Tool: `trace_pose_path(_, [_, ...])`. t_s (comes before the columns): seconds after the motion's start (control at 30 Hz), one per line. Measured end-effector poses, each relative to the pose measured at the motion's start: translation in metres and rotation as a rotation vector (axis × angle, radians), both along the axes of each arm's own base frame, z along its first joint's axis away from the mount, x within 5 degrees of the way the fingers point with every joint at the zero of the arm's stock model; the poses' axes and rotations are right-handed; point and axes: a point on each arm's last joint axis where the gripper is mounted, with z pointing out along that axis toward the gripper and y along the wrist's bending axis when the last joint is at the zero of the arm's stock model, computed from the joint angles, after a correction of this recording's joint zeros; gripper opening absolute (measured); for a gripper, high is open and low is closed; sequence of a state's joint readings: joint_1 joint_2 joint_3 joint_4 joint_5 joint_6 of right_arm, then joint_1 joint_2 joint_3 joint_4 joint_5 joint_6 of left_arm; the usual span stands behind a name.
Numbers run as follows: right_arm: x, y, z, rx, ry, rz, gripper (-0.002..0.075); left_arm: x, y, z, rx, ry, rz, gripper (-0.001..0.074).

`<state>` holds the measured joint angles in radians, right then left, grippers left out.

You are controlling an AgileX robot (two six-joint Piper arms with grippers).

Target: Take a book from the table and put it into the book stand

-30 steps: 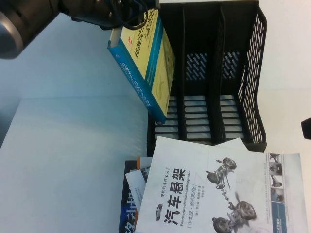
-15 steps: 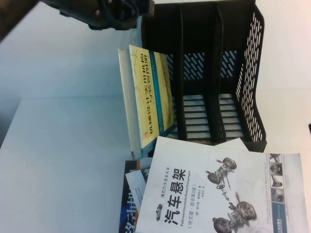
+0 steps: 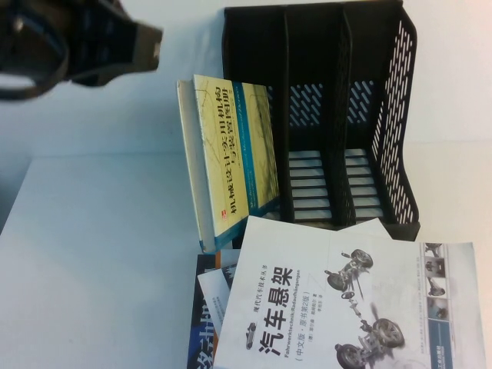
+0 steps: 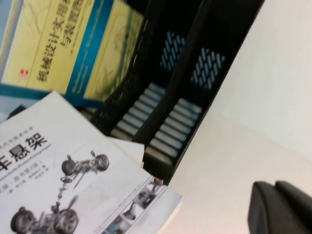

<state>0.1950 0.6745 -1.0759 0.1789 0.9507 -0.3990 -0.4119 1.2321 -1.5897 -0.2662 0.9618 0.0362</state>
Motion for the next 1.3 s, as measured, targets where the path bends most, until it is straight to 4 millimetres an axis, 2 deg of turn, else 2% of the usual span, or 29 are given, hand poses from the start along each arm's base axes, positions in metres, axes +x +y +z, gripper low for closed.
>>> trace_pose_path(0.13, [-0.031, -0.008, 0.010, 0.039, -0.113, -0.035, 0.0001, -0.035, 0.014, -0.033, -0.069, 0.047, 0.032, 0.0000])
trace_pose_path(0.23, [-0.043, -0.011, 0.011, 0.062, -0.130, -0.045, 0.0001, -0.048, 0.019, -0.070, -0.098, 0.166, 0.083, -0.0001])
trace_pose_path(0.33, [-0.047, -0.012, 0.010, 0.070, -0.119, -0.049, 0.0001, -0.043, 0.015, -0.112, -0.096, 0.284, 0.094, -0.0001])
trace_pose_path(0.5, [-0.048, -0.012, 0.008, 0.068, -0.106, -0.050, 0.0000, -0.023, 0.001, -0.179, -0.030, 0.419, 0.042, -0.0001])
trace_pose_path(0.7, [-0.047, -0.014, 0.008, 0.045, -0.109, -0.066, 0.0000, 0.002, -0.014, -0.210, -0.034, 0.449, 0.000, -0.0001])
trace_pose_path(0.93, [-0.047, -0.017, 0.008, 0.013, -0.115, -0.089, 0.0000, 0.032, -0.029, -0.234, -0.090, 0.441, 0.010, -0.0001])
trace_pose_path(1.03, [-0.046, -0.018, 0.007, 0.005, -0.117, -0.095, 0.0000, 0.047, -0.032, -0.232, -0.085, 0.377, 0.027, -0.0001])
trace_pose_path(1.2, [-0.046, -0.018, 0.007, 0.000, -0.118, -0.097, 0.0000, 0.066, -0.039, -0.192, -0.081, 0.191, -0.019, -0.0001])
trace_pose_path(1.3, [-0.046, -0.019, 0.007, -0.005, -0.119, -0.100, 0.0000, 0.084, -0.040, -0.148, -0.117, 0.022, -0.003, -0.0004])
